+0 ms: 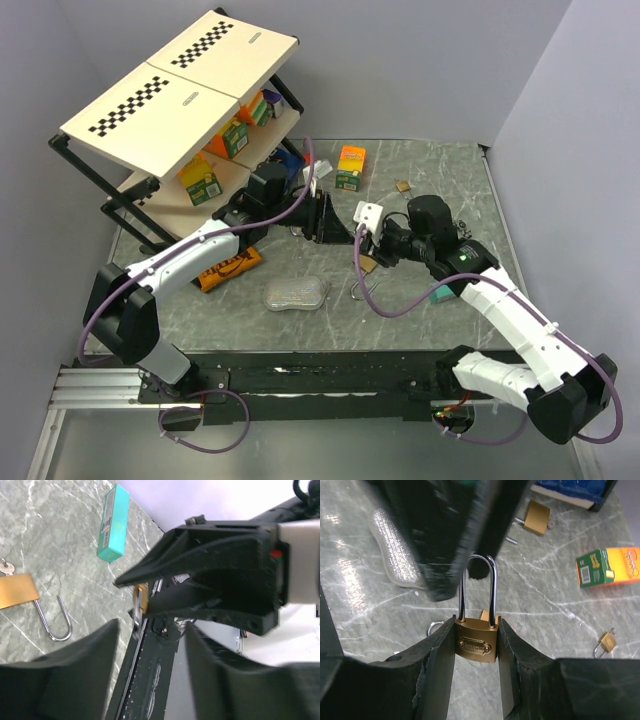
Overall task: Lock with the key
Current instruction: Place the lock at the center of the board.
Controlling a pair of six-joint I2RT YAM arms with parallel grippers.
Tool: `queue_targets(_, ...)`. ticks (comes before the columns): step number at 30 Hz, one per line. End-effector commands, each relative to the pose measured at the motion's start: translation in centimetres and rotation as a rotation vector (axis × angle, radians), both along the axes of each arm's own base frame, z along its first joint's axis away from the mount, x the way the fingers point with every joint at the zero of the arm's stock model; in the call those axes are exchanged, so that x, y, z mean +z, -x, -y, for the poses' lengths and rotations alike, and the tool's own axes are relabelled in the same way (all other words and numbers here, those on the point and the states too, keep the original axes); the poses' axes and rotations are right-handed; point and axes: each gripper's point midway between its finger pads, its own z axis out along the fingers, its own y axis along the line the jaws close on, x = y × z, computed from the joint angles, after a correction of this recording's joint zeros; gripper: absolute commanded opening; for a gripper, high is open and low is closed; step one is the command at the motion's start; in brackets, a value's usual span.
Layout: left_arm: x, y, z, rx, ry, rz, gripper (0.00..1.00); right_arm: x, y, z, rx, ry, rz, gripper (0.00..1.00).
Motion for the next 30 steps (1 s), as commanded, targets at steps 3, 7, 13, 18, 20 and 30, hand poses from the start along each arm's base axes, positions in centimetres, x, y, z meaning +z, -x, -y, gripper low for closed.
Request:
queue_targets(3,3.3,-0.7,-1.6,0.030,0.049,0.148,0.77,0.3,-2.4,3.2,-0.168,-0.051,-0.085,0.18)
queue_targets(7,4.3,-1.7,-3.2,0.109,0.017,0.310,0.88,-2.7,-5.5,7.5,-0.432,-0.062,-0.269,0.15)
queue_targets(13,5.7,-2.4,-4.6,0.177,-0.004,0.465,0.96,-9.6,-10.0,15.5,-0.886,-0.023,-0.551,0.13)
queue_targets(18,5.7,-3.4,-5.2,0.216,-0.056,0.483,0.96,-13.6,-12.8,19.3,-1.044,0.027,-0.638,0.09)
queue_targets(20,5.8,-4.1,-5.6,0.274,-0.068,0.477,0.96,-14.1,-13.9,20.4,-1.080,0.030,-0.641,0.10)
queue_targets(30,5.9,-4.6,-7.0,0.344,-0.103,0.540,0.96,-19.0,-16.7,24.5,-1.211,0.086,-0.725,0.13)
